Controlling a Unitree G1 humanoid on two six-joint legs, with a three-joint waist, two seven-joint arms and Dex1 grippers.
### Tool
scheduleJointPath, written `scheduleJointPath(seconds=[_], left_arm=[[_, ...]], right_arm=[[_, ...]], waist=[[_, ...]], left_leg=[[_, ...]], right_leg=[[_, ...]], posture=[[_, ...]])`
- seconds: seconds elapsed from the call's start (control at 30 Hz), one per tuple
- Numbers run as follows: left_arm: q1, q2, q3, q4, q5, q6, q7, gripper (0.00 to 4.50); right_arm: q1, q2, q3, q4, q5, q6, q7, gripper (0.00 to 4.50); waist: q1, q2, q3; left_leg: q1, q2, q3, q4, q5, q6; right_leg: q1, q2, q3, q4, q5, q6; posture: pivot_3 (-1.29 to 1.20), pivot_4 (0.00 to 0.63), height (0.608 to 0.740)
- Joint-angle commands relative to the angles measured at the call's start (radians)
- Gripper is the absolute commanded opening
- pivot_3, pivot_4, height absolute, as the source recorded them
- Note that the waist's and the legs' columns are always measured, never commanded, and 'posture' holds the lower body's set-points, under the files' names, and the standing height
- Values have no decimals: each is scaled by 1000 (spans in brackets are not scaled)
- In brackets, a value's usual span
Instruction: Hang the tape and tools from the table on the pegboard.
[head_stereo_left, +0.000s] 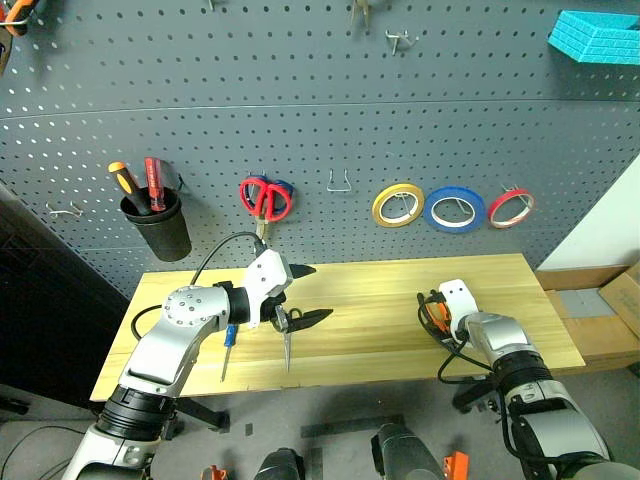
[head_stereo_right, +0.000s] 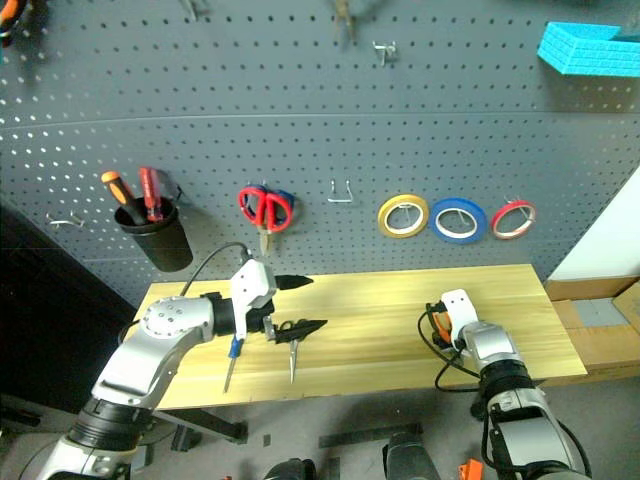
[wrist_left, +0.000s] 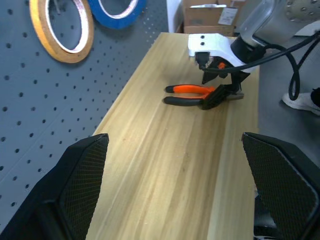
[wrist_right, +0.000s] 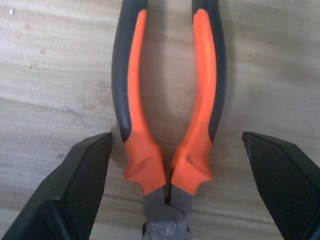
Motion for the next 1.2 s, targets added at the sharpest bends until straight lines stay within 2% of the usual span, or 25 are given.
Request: scheduleJointPath(seconds=[0.03, 0.33, 0.5, 0.63, 0.8, 0.83, 0.93, 1.07, 1.2], left_arm=[[-6, -2, 2, -40, -19, -1, -13, 4500], [24, 15, 4, -53, -13, -26, -54, 4500], [54, 20, 8, -76, -19, -27, -66, 4500], [93, -5, 65, -83, -37, -36, -14, 4500], [158, -44, 168, -85, -65, -82, 73, 4500], [169, -53, 185, -87, -69, -93, 89, 4500], [188, -76, 214, -103, -72, -101, 131, 4500], [171, -154, 253, -112, -108, -107, 219, 4500], [122, -190, 294, -105, -167, -65, 276, 4500]], right_arm=[[-48, 1, -21, 76, 18, -32, 9, 4452], [-133, 19, -59, 245, 55, -46, 22, 4452], [-137, 44, -51, 208, 42, -81, -10, 2848], [-83, 80, -11, -13, 26, -154, -30, 2734], [-2, 176, 15, -513, 47, -141, -69, 2734], [7, 195, 23, -599, 51, -149, -74, 2734], [-3, 255, 40, -798, 55, -226, -107, 2734], [-86, 289, 64, -871, 42, -334, -118, 2734], [-219, 310, 64, -760, 26, -465, -143, 2733]], waist=[[0, 0, 0], [0, 0, 0], [-1, 0, 0], [-1, 1, 1], [-1, 4, 3], [0, 5, 3], [7, 5, 3], [23, 4, 3], [32, 4, 2]], left_leg=[[0, 0, 0, 0, 0, 0], [0, 0, 0, 0, 0, 0], [1, 1, 0, 0, 0, 0], [0, 1, 0, 0, 0, 0], [-9, 2, 0, 1, 0, 0], [-14, 2, 0, 1, 0, 0], [-15, 3, -1, 1, 0, 0], [-15, 2, -1, 1, 0, 0], [-15, 3, -1, 3, 0, -1]], right_leg=[[0, 0, 0, 0, 0, 0], [0, 0, 0, 0, 0, 0], [1, 1, 0, 0, 0, 0], [0, 1, 0, 0, 0, 0], [-11, 2, 1, 4, 0, 0], [-16, 2, 2, 6, 0, 0], [-18, 3, 0, 7, 0, 0], [-17, 2, 0, 4, 1, 0], [-16, 2, -1, 4, 2, -1]], posture=[[-160, 135, 740], [-151, 130, 740], [-148, 130, 740], [-145, 134, 740], [-145, 140, 740], [-145, 138, 740], [-145, 138, 740], [-144, 131, 740], [-139, 127, 740]])
